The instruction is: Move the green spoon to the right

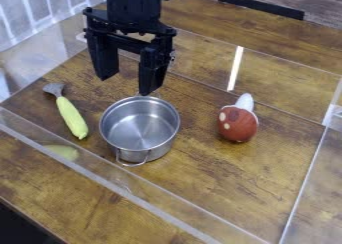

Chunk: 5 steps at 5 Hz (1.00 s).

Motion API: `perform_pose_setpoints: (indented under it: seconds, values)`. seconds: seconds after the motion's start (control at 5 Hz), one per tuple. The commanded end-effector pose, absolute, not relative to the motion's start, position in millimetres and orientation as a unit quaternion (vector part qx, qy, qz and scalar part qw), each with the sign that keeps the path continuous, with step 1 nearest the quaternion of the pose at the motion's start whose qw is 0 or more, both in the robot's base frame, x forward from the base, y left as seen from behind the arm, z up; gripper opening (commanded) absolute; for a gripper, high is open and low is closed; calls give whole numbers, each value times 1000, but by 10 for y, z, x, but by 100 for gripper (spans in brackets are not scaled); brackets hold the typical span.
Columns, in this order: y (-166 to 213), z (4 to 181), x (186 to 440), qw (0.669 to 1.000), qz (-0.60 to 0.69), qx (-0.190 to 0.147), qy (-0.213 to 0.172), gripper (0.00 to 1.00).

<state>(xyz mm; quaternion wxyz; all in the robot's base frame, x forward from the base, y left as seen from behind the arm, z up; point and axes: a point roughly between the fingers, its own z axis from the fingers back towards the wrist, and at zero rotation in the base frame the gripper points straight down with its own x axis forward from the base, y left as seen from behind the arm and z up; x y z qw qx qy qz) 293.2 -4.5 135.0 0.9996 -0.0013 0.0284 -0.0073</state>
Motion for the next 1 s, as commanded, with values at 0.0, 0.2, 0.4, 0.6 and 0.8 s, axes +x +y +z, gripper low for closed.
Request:
perform_pose_setpoints:
  seconds: [0.0,0.2,0.4,0.6,0.8]
  values:
    - [-45,1220,2889,999,-2,-5,46,100]
    - [175,1168,2841,998,59,-15,33,100]
    - [486,1144,2838,991,130,-24,12,100]
    - [777,1116,2839,977,209,-33,-9,100]
    - [937,1042,2831,961,272,-44,-18,100]
